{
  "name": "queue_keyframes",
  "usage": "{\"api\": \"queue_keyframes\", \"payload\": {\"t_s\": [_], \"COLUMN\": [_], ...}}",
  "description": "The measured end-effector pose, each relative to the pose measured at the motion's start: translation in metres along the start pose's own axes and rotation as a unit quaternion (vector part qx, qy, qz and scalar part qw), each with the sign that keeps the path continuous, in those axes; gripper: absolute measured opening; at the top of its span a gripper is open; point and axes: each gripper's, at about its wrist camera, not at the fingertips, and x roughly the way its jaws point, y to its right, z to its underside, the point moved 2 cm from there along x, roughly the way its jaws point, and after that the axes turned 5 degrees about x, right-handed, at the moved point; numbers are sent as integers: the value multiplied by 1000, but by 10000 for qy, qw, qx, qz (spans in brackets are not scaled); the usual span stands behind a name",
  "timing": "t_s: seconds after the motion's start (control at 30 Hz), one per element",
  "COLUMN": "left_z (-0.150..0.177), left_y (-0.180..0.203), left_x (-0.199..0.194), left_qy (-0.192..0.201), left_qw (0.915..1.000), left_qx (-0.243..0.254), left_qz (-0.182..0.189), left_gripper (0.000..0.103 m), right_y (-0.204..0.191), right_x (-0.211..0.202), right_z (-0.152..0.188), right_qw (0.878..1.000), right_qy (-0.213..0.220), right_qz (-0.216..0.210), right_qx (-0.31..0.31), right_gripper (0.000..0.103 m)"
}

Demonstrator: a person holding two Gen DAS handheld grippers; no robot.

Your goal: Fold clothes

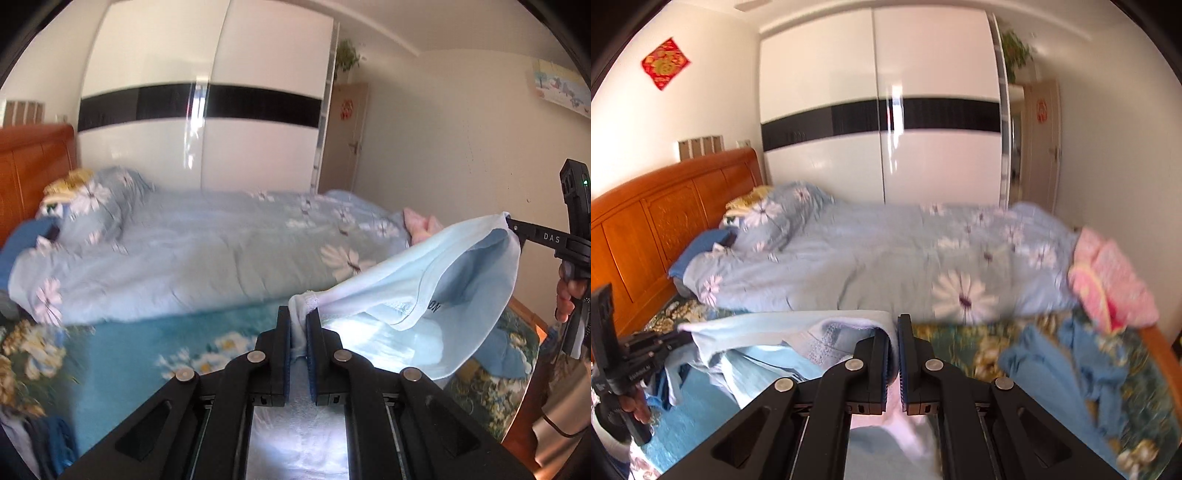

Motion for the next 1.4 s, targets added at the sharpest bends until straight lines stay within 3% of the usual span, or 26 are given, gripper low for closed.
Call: {"api": "queue_keyframes", "payload": {"t_s": [0.2, 0.37, 0.5, 0.7, 0.83, 1.0, 1.2, 1.27, 1.37, 1.4], "left_z": [-39, -26, 21, 108, 151, 184, 216, 224, 232, 233], "left_y": [-12, -19, -29, -32, -16, 24, 46, 51, 59, 62], "left_x": [-55, -77, -60, -15, 7, 43, 83, 89, 91, 90], "left_qy": [311, 269, -196, -1058, -1469, -1957, -2470, -2576, -2604, -2592], "left_qw": [9994, 9995, 9994, 9924, 9863, 9793, 9651, 9618, 9596, 9590], "left_qx": [77, -40, -248, -627, -691, -16, 164, 292, 644, 775], "left_qz": [-141, -134, -130, 68, 285, 513, 854, 880, 849, 851], "left_gripper": [8, 8, 8, 8, 8, 8, 11, 18, 42, 47], "right_y": [-31, -54, -75, -57, -34, -4, 31, 43, 60, 67], "right_x": [-33, -56, -29, 42, 67, 95, 129, 140, 142, 131], "right_z": [-34, -56, -8, 76, 102, 132, 169, 181, 193, 186], "right_qw": [9993, 9983, 9979, 9888, 9851, 9799, 9714, 9680, 9651, 9662], "right_qy": [298, 438, -287, -1387, -1666, -1968, -2325, -2443, -2545, -2508], "right_qz": [-30, -67, -75, 146, 240, 329, 435, 470, 478, 459], "right_qx": [-209, -382, -584, -540, -341, -84, 225, 328, 395, 393], "right_gripper": [4, 4, 4, 4, 4, 4, 6, 7, 7, 13]}}
